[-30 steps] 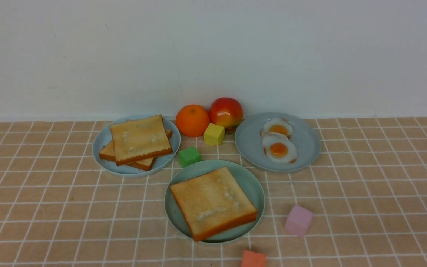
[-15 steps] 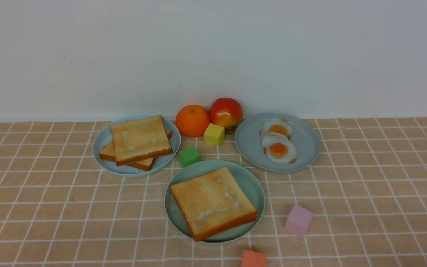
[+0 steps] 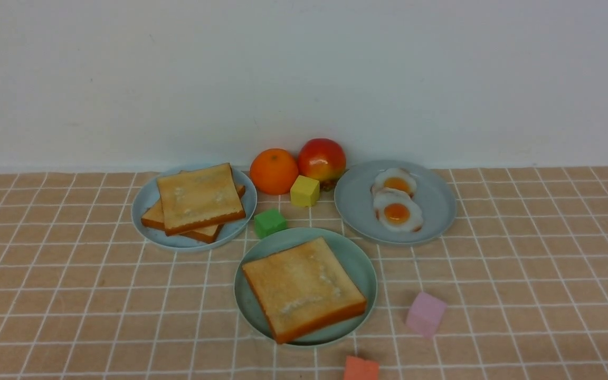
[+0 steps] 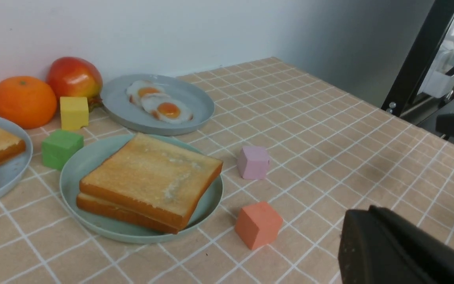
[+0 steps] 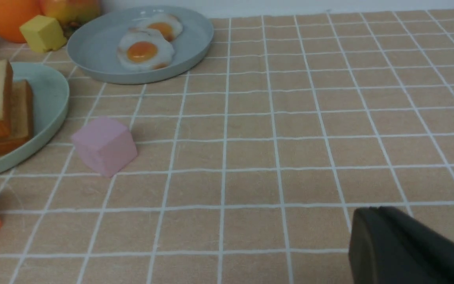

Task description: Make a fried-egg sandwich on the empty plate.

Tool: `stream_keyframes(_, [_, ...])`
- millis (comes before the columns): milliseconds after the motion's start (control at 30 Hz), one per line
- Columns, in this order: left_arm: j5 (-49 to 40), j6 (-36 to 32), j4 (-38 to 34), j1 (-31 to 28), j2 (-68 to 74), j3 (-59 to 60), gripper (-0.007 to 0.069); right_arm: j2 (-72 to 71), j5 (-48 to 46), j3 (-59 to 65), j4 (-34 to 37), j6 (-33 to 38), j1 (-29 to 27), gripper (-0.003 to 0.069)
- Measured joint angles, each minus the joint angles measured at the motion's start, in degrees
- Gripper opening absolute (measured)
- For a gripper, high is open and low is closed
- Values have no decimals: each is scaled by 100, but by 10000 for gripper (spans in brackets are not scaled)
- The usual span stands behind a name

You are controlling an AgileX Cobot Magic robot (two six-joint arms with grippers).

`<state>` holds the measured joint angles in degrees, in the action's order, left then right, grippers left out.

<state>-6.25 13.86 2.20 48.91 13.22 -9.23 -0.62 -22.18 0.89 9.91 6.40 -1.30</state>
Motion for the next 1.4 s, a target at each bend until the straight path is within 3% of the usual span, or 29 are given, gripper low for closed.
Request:
stream_keyframes(833, [5, -11, 54, -34, 0, 17, 1, 0, 0, 0, 27, 30, 0, 4])
stream_keyframes(967, [204, -5, 55, -724, -118, 17, -13, 0, 0, 0, 27, 30, 0, 6])
stream_keyframes(1133, [196, -6, -71, -2945, -900, 193, -13, 0, 0, 0, 27, 35, 0, 13])
stream_keyframes(1167, [196, -6, -78, -2945, -936, 212, -13, 0, 0, 0, 27, 35, 0, 13])
stream_keyframes(1267, [151, -6, -122, -4074, -1353, 649, -13, 0, 0, 0, 43, 35, 0, 14])
stream_keyframes(1400, [-517, 0, -220, -4764, -1384, 1050, -13, 0, -4, 0, 43, 35, 0, 19])
